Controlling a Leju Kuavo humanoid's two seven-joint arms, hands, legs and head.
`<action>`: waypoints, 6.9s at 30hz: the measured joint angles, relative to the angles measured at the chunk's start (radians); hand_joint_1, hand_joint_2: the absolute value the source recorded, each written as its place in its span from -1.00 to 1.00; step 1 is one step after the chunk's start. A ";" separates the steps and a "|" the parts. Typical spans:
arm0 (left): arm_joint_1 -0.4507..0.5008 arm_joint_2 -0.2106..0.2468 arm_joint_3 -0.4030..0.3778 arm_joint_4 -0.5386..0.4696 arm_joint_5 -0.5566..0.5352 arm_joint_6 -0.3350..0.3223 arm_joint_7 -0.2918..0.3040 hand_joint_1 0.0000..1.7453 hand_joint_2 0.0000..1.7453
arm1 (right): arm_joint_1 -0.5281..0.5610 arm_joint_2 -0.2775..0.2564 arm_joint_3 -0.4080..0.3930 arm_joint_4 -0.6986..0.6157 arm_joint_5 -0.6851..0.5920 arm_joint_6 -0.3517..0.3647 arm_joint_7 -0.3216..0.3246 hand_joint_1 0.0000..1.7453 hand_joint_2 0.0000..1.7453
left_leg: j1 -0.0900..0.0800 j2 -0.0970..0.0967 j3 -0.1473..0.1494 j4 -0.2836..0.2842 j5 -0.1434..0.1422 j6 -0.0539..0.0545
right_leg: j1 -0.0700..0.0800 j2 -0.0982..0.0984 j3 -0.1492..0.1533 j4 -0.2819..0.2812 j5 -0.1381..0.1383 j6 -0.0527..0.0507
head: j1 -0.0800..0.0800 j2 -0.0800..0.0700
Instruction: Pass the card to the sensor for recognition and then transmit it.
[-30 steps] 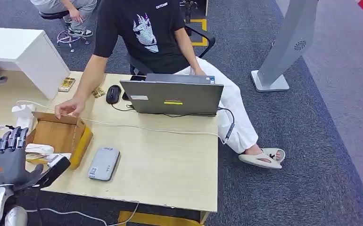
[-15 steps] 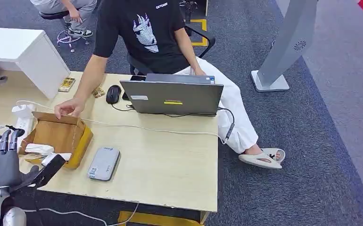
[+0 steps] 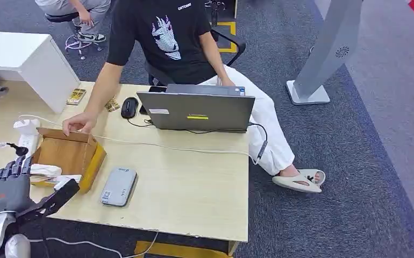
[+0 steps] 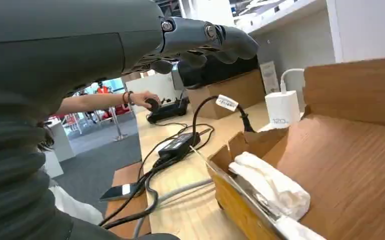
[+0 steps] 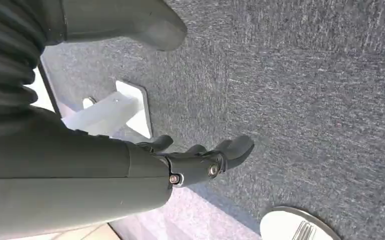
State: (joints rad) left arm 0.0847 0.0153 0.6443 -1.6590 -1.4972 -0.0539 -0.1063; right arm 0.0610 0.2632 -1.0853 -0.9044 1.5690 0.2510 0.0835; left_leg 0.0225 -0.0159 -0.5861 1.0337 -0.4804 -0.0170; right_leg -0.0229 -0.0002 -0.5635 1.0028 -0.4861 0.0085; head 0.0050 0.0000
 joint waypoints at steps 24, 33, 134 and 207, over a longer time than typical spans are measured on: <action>-0.018 0.140 -0.192 0.115 -0.041 -0.009 -0.013 -1.00 1.00 | 0.000 0.000 -0.008 0.000 0.000 0.004 -0.011 -1.00 1.00 | 0.000 0.000 0.000 0.000 0.000 0.000 | 0.000 0.001 0.000 0.000 0.000 0.000 | 0.000 0.000; -0.018 0.141 -0.210 0.141 -0.042 0.002 -0.014 -1.00 1.00 | 0.000 0.000 -0.008 0.000 0.000 0.002 -0.012 -1.00 1.00 | 0.000 0.000 0.000 0.000 0.000 0.000 | 0.000 0.001 0.000 0.000 0.000 0.000 | 0.000 0.000; -0.280 0.324 -0.284 -0.045 -0.072 0.108 0.171 -1.00 1.00 | -0.009 -0.013 0.008 0.096 0.000 -0.041 -0.054 -1.00 1.00 | 0.001 0.001 0.000 0.000 0.001 0.000 | 0.000 0.001 0.000 0.000 0.001 -0.001 | 0.000 0.000; 0.102 -0.359 0.358 -0.209 0.457 0.746 0.483 -1.00 1.00 | -0.014 -0.001 0.084 0.095 -0.182 -0.055 0.016 -1.00 1.00 | -0.002 0.004 0.002 0.000 -0.002 0.002 | -0.002 0.004 0.001 0.000 -0.002 0.003 | 0.001 0.000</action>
State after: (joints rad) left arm 0.1862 -0.3433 1.0022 -1.8676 -1.0397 0.6924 0.3769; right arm 0.0473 0.2617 -1.0010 -0.8099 1.3874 0.1961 0.0999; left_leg 0.0209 -0.0122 -0.5840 1.0339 -0.4829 -0.0147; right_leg -0.0247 0.0038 -0.5622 1.0025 -0.4876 0.0111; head 0.0061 0.0000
